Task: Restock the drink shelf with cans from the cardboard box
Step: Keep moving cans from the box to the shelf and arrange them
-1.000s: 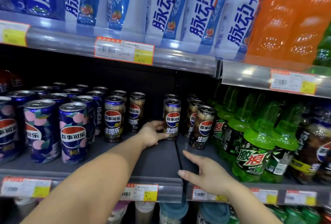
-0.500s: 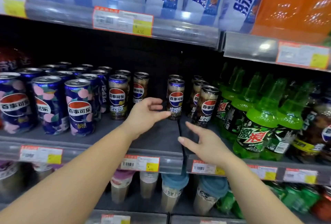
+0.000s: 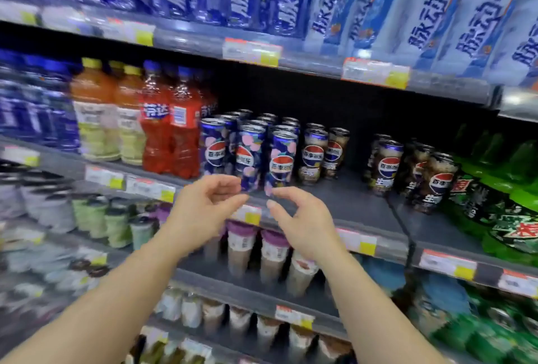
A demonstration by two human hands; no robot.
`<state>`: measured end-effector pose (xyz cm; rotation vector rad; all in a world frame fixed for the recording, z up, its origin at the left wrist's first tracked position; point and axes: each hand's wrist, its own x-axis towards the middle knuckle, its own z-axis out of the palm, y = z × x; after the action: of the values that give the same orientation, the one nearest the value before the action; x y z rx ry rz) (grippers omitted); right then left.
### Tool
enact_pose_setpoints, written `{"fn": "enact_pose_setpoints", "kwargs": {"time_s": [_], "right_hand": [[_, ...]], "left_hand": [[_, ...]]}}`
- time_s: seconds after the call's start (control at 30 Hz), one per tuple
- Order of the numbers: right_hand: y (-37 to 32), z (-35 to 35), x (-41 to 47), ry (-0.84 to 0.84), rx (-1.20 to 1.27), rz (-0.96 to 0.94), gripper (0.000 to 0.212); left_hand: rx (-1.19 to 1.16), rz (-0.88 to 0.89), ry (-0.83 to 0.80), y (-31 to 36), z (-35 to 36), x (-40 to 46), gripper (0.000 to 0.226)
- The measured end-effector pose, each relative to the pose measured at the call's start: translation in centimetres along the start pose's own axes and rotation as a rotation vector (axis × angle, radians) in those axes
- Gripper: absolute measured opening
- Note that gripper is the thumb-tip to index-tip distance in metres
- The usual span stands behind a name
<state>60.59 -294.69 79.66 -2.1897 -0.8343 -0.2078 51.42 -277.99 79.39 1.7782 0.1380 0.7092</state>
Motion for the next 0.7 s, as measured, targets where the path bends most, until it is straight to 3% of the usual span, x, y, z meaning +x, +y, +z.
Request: {"fn": "enact_pose_setpoints", "kwargs": {"time_s": [0.27,0.47,0.57,0.7], "right_hand": [[-22.0,22.6,-3.6,-0.319,0.054,-0.209,0.041],[-35.6,36.5,-5.1,-0.542,0.082,-0.376,0.043],[-40.8,43.2,-5.1,-0.603,0.048,-0.491,0.044],[-47.3,53.9,-4.1,-0.645,-0.073,-0.643,0.061]], "left_hand": [[0.306,-0.160,0.315,-3.9,-30.3,-12.8,0.029],[0.549,-0.332,0.508,-6.5,-47.5,-20.0,0.030],[0.879,-0.495,0.532,-8.7,-54.2,-22.0,0.055],[1.217,-0.737,0.464,-12.6,-63.0,-22.2,0.076]]}}
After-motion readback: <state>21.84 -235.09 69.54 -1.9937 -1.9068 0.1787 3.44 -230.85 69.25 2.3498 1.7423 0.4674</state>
